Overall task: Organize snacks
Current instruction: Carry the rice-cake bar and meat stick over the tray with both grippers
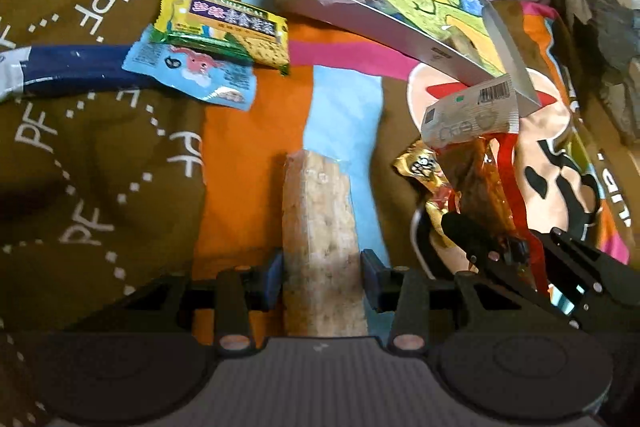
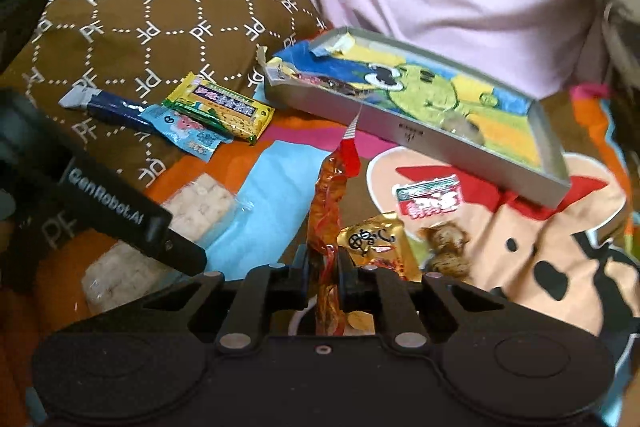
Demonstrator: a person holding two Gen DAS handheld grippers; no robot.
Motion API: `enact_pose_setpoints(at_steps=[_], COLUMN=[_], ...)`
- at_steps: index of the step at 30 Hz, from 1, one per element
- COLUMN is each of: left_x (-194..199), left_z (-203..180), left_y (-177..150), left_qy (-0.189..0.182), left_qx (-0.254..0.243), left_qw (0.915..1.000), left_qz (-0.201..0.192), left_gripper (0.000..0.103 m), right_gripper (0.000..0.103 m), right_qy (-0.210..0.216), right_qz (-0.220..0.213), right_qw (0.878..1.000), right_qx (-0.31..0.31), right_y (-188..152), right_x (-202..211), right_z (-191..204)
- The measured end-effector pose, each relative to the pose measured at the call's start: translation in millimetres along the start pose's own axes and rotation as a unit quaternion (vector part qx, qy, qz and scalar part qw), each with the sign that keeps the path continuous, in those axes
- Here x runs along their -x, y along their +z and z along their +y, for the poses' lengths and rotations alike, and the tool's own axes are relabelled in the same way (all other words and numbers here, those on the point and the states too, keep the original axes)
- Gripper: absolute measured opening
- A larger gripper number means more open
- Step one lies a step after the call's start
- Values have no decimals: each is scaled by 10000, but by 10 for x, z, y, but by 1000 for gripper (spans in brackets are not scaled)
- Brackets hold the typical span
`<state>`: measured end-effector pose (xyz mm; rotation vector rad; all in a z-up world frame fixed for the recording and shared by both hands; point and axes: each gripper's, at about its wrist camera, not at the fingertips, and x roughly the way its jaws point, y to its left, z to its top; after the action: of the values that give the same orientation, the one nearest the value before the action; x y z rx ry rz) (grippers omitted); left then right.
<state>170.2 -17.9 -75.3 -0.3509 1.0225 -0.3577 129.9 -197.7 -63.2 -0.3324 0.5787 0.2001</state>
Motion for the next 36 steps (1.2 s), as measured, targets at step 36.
enact_pose_setpoints(at_steps=[36], left_x=[-867], left_z=[-969], left_y=[2118], left_qy=[-177], left_qx=[-524], left_qw=[9822], left_qz=[-1793], left_gripper=[45], right_gripper=[13], right_qy=[-1386], right_qz=[-835], right_qw=[9858], right_qx=[-455], right_y=[907], right_x=[-1194], right_z=[-1805])
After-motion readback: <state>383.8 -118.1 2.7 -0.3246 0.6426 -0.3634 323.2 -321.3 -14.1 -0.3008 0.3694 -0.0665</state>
